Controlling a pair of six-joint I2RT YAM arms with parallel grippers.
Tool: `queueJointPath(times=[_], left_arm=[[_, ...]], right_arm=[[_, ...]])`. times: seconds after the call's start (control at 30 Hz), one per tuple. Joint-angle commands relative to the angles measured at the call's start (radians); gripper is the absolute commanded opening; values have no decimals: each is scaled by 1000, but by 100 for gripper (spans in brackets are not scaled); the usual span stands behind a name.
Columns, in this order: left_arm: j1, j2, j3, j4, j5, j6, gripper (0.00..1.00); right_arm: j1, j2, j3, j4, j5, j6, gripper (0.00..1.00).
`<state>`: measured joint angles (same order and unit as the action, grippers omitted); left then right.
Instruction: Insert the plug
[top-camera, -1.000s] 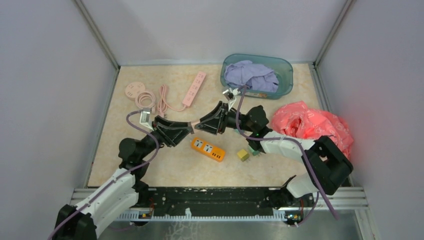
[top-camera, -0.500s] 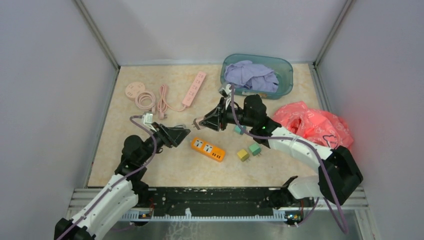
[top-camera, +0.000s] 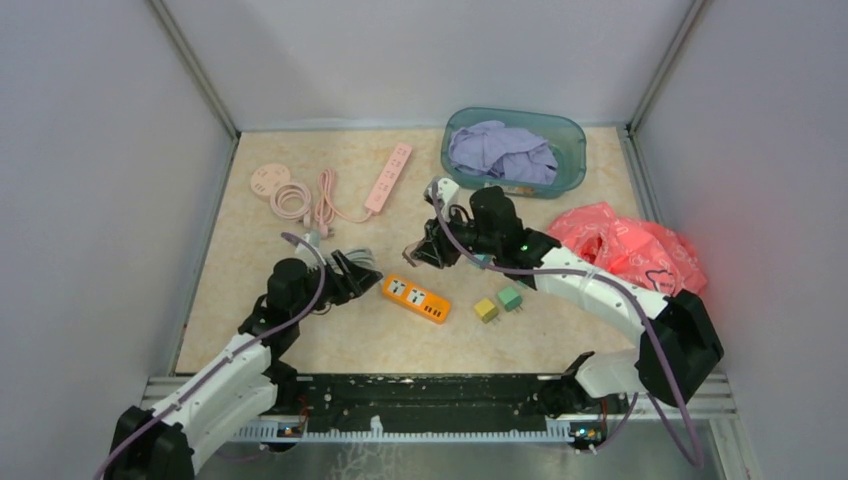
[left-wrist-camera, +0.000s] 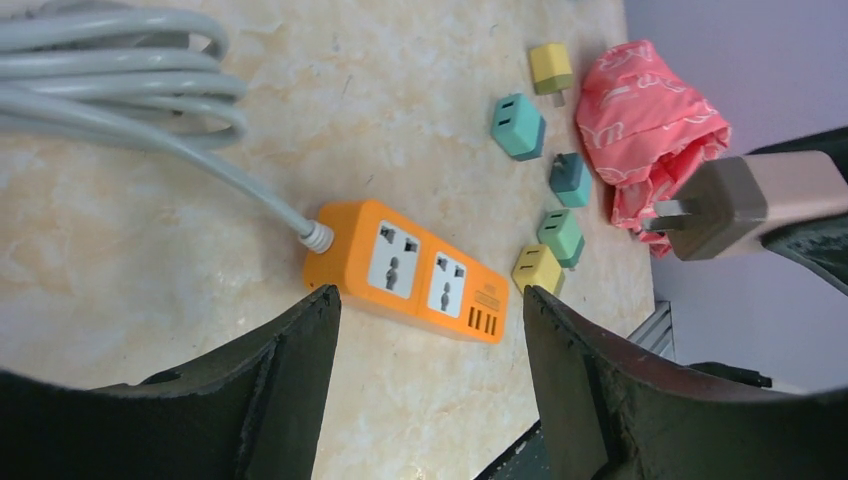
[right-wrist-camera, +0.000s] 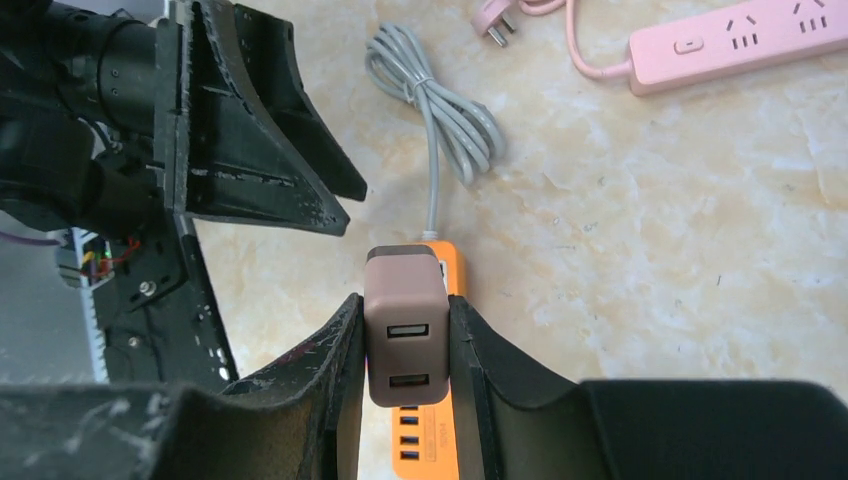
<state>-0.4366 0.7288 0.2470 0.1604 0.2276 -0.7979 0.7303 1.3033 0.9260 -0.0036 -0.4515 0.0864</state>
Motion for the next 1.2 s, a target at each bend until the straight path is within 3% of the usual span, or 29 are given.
queueJointPath(times=[0.0,1.17], left_arm=[[2,68,26,-27,-12,-48,73],[1,545,30,197,100,-144,54]], right_arm=[[62,37,104,-78,110,-103,0],[243,341,324,-306,376,-216,0]])
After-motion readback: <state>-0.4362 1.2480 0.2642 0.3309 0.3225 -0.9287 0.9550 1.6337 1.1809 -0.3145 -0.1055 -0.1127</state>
